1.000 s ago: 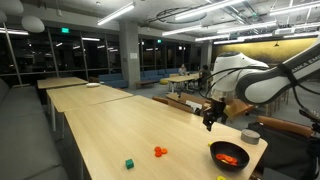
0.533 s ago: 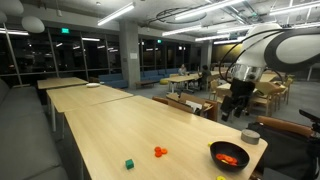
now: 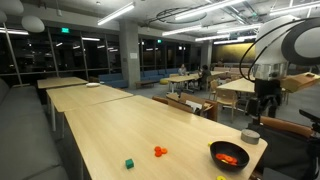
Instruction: Place one yellow ring and five orange rings inside the black bowl
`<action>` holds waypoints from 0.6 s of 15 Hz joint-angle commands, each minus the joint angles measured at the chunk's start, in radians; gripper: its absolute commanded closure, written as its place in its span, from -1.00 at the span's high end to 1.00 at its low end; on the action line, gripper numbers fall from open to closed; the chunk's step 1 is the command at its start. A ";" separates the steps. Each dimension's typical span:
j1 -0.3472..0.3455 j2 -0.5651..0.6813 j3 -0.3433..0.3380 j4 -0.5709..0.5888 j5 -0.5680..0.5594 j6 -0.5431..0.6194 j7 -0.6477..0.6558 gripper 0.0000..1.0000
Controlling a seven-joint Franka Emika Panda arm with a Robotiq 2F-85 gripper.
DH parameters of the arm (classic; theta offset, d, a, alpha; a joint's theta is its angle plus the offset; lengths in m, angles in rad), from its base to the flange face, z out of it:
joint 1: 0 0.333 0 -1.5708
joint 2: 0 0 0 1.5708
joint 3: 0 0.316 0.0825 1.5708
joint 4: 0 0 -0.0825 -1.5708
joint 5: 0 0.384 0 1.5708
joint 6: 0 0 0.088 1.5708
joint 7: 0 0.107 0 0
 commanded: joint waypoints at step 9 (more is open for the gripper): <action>-0.022 -0.009 0.009 0.001 -0.006 -0.041 0.023 1.00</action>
